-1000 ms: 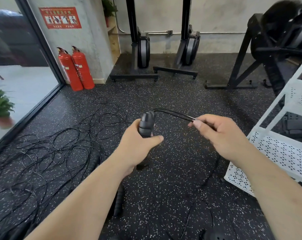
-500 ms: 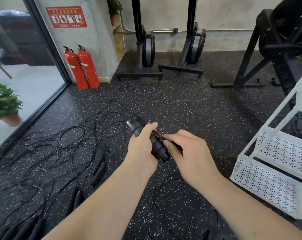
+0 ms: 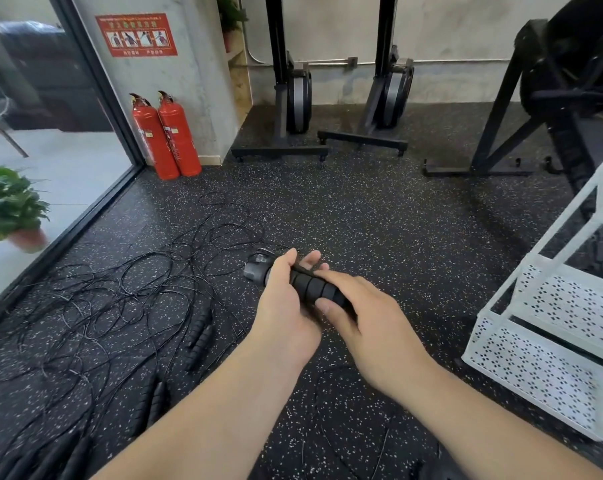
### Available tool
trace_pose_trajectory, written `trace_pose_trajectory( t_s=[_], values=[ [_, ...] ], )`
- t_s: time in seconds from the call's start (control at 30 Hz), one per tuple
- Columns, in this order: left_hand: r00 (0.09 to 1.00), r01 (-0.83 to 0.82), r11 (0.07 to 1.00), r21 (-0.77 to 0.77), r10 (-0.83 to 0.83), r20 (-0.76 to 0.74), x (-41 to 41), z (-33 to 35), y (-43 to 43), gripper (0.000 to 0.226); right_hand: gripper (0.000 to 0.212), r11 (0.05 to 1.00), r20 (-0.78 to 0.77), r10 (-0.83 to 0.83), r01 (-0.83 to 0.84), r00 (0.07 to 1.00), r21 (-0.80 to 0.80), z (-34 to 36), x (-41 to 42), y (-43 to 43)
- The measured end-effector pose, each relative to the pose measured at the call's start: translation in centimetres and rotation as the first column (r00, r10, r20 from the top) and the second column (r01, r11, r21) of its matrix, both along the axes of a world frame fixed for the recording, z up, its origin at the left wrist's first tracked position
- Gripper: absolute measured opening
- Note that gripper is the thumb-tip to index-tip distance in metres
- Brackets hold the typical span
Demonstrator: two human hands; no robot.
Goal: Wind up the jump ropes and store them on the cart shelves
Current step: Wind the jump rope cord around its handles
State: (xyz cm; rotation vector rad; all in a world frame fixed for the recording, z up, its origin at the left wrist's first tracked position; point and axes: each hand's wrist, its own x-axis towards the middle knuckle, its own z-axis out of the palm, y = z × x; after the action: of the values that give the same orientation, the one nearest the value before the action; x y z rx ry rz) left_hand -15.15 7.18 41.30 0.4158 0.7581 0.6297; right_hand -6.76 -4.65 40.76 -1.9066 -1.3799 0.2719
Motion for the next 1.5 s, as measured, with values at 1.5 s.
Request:
trace_pose_trajectory(
  t_s=[1.5],
  values=[
    [0.603, 0.794, -0.471, 0.385, 0.533, -0.593, -1.8, 0.6, 0.7, 0.06, 0.093, 0.937, -0.405, -0.336, 0.257, 0.85, -0.238, 1.8, 6.0, -0.6]
  ],
)
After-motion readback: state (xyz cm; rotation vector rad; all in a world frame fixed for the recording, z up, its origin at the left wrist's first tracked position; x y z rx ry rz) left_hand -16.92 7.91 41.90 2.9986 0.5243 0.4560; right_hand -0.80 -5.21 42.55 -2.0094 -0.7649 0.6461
